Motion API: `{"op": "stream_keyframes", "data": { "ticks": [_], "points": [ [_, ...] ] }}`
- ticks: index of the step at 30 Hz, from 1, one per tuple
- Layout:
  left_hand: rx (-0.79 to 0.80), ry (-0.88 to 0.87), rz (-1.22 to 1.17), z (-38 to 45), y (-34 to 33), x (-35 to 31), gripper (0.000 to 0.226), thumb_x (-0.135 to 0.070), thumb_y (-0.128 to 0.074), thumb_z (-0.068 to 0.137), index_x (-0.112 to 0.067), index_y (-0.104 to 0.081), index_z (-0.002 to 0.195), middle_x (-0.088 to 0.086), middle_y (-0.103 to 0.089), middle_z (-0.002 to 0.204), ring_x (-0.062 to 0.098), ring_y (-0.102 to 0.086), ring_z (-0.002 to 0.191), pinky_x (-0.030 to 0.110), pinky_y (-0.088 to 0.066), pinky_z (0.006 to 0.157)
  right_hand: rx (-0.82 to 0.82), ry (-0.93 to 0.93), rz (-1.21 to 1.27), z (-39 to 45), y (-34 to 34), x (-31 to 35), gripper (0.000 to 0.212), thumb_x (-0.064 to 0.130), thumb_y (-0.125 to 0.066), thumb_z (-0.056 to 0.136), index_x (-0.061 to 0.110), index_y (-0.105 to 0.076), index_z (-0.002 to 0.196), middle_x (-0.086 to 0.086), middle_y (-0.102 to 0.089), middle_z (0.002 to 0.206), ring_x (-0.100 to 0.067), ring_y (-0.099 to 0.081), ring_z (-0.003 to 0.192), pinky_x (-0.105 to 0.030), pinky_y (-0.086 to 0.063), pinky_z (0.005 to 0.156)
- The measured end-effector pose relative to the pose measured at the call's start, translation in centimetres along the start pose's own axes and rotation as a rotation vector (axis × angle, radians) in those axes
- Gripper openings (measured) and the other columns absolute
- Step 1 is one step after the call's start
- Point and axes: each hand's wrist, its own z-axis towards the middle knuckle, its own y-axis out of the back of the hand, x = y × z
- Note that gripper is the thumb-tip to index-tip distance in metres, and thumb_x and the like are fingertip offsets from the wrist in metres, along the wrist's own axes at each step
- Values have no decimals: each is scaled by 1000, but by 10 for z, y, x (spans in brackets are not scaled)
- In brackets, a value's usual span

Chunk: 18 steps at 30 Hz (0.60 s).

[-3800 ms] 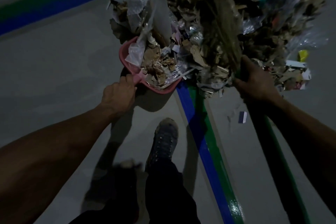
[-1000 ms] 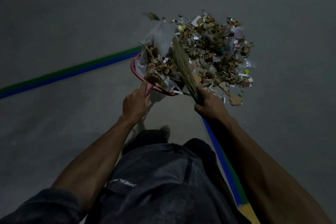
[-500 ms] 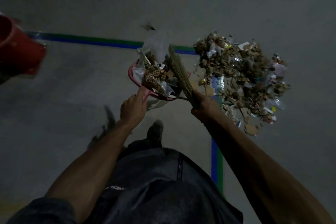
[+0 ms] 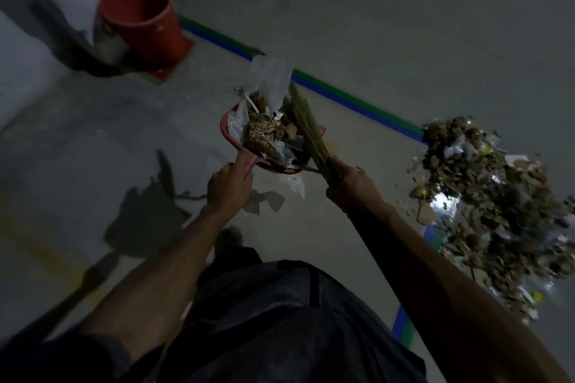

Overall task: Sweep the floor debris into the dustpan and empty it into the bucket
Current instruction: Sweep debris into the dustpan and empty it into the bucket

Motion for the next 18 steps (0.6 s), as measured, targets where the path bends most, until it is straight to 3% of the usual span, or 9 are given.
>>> {"op": "stream_keyframes", "data": {
  "ticks": [5, 11, 18],
  "points": [
    [-12, 38, -4, 69, 45, 93, 54, -25, -56, 95, -22, -37, 145, 21, -64, 98, 45, -60, 89, 44, -45, 69, 45, -27, 31, 81, -28, 94, 72, 9, -59, 85, 34, -35, 148, 0, -53, 96, -10, -52, 60, -22, -41, 44],
    [-31, 78, -1, 152, 104, 179, 55, -23, -60, 92, -20, -39, 143, 21, -64, 101, 45, -60, 93, 42, -41, 70, 74, 5, 13, 167, -42, 202, 70, 10, -59, 86, 32, -34, 148, -3, -56, 101, -22, -61, 74, -41, -59, 63],
    [-51, 155, 5, 256, 149, 254, 52, -24, -56, 95, -21, -37, 144, 20, -64, 106, 44, -59, 97, 46, -45, 75, 99, 67, -23, 292, -45, 294, 73, 11, -59, 84, 32, -33, 149, -3, -54, 99, -23, -61, 71, -45, -59, 65]
  ]
}}
